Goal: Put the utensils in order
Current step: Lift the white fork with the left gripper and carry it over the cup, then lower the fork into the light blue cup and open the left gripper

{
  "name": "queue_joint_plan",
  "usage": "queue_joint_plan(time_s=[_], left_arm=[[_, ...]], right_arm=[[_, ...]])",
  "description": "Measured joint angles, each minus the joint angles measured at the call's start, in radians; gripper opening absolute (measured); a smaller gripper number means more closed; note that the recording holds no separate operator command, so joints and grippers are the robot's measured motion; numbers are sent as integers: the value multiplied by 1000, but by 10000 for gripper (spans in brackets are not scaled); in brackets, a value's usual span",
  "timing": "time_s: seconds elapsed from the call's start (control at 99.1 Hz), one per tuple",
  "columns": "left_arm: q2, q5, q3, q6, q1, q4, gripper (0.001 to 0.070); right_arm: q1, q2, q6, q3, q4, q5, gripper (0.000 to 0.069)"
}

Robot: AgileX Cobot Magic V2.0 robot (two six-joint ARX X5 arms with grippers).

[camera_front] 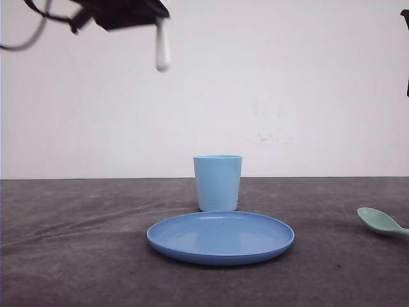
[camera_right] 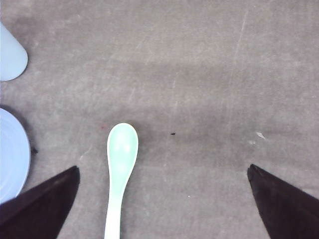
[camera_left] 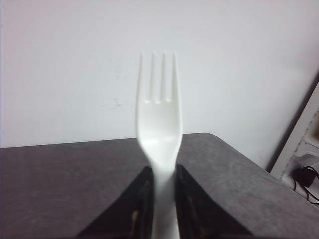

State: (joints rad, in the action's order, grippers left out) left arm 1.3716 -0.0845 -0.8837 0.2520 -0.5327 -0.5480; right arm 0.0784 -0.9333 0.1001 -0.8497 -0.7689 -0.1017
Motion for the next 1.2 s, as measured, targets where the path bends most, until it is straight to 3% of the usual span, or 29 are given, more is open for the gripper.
queue_joint_plan(time_s=[0.232, 0.545, 0.898, 1.2], left_arm=[[205, -50, 0, -50, -26, -244, 46], [420, -53, -9, -114, -35, -472, 46], [533, -73, -63, -124, -57, -473, 46], [567, -75, -63, -190, -77, -405, 46]], right_arm=[[0, 0, 0, 0, 0, 0, 681], [0, 0, 0, 0, 0, 0, 681], [0, 0, 0, 0, 0, 0, 681], [0, 0, 0, 0, 0, 0, 681]])
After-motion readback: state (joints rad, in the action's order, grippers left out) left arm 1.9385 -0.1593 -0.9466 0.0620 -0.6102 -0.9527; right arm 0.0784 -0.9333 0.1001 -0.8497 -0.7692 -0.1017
